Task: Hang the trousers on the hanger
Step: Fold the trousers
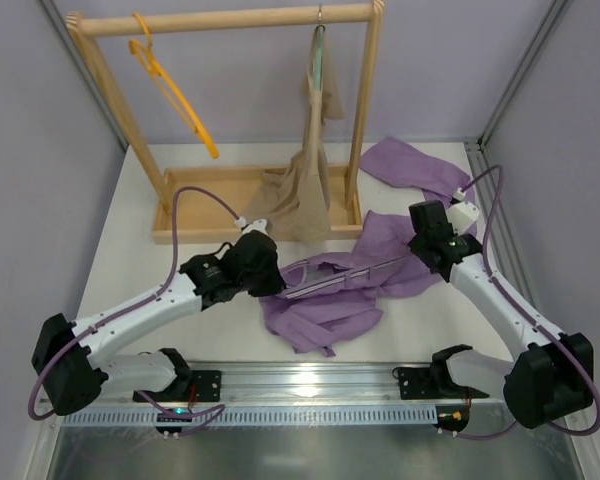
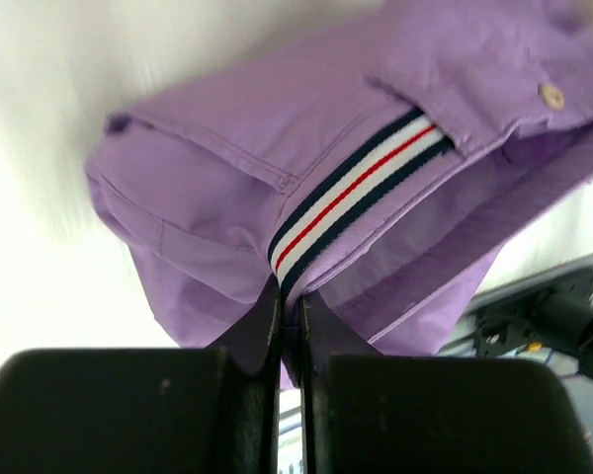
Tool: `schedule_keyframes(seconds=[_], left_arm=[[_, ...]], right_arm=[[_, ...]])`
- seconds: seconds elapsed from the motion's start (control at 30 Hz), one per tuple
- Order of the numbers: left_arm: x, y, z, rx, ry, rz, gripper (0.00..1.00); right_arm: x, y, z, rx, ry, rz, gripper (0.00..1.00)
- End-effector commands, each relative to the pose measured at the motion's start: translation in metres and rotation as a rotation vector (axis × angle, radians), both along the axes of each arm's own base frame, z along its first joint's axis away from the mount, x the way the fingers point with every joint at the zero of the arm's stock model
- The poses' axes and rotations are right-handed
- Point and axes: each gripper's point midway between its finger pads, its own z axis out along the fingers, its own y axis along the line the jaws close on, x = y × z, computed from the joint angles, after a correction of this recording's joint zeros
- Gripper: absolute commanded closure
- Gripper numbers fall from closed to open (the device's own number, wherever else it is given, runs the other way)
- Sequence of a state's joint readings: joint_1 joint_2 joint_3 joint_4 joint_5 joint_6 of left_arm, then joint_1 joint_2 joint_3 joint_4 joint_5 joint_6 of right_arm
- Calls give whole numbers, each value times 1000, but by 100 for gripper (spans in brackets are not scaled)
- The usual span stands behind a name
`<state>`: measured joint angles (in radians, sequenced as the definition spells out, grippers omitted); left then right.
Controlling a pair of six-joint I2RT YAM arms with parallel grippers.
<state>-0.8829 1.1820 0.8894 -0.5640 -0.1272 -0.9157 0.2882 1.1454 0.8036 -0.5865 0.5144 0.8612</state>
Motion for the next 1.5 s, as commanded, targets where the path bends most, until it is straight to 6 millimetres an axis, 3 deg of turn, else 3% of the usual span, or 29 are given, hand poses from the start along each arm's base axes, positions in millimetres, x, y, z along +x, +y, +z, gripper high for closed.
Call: schedule_keyframes(seconds=[0.0,0.03,0.07,0.13,0.17,0.23,0.33,0.43,0.53,0.67,0.77,0.8,0.87,0.9,0.97,1.03,1.07,1.13,1.17,1.2,1.33,1.47], left_arm=[[28,27,41,45,-93,101,100],[41,40,49,52,-103,156,100],[48,50,64,53,-120,185,100],[66,72,81,33,-137,270,100],[70,78,89,19,-148,289,100],[82,90,121,-25,-210,338,100],[86,91,160,-81,-290,331,100],[81,76,185,-179,-335,255,100],[76,71,196,-223,-343,231,100],[78,77,206,-201,-369,250,100],[84,78,211,-176,-368,257,100],[86,76,226,-187,-389,255,100],[90,75,228,-153,-366,246,100],[98,72,241,-153,-385,239,100],[105,70,247,-148,-399,244,100],[112,71,248,-145,-402,259,100],[112,71,246,-144,-399,261,100],[110,70,231,-135,-374,250,100],[107,70,226,-138,-365,246,100],[104,69,217,-140,-351,240,100],[80,81,158,-134,-266,272,100],[63,91,123,-99,-200,289,100]], right_arm=[[21,-27,93,-127,-194,-59,96],[15,-31,102,-147,-182,-66,96],[15,-37,132,-163,-233,-89,96],[3,-44,154,-184,-235,-94,96],[1,-45,175,-177,-273,-101,96],[-8,-46,194,-181,-295,-72,96],[-17,-39,227,-142,-370,-9,96],[-24,-26,256,-93,-462,92,96],[-39,-23,285,-51,-535,121,96],[-55,-11,304,12,-594,193,96],[-60,17,296,102,-589,335,96],[-65,25,295,128,-598,376,96],[-67,52,283,196,-582,518,96],[-72,59,282,215,-586,565,96],[-81,86,273,287,-574,714,96],[-92,99,271,323,-585,805,96],[-95,104,258,347,-555,831,96],[-110,121,255,426,-570,927,96],[-112,129,234,467,-525,955,96],[-117,138,234,500,-550,1010,96],[-125,154,185,564,-436,1042,96],[-136,167,153,569,-343,1045,96]])
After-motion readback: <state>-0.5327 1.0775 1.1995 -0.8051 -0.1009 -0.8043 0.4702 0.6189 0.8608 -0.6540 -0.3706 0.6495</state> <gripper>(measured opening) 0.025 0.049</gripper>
